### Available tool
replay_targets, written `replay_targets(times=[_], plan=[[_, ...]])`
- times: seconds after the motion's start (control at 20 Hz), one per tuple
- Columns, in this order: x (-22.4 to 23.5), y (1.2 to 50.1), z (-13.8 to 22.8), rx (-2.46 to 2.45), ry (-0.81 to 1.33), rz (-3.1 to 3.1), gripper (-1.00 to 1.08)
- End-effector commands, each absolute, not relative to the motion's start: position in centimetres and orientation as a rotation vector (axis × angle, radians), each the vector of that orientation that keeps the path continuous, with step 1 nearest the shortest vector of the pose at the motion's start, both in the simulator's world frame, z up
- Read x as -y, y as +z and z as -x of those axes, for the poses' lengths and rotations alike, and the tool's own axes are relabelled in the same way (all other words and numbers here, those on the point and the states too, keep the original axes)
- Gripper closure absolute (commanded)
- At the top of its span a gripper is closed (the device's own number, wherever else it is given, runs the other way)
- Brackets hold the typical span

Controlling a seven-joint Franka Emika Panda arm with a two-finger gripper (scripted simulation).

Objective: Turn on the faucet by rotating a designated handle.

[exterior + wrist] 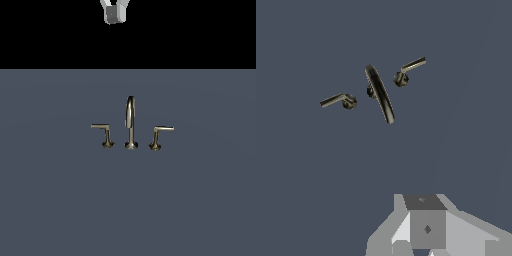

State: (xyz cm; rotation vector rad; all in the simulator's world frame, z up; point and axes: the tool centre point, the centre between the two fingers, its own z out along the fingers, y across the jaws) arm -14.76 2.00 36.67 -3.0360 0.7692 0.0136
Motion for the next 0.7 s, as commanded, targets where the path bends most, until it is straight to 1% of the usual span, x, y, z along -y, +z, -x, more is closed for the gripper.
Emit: replay_targets(times=[0.0,0.65], plan=[[-1.9,35.0,13.2,-0.873,0.012,3.007,1.08],[0.6,26.6,5.6,-1.381,0.009,2.811,1.08]])
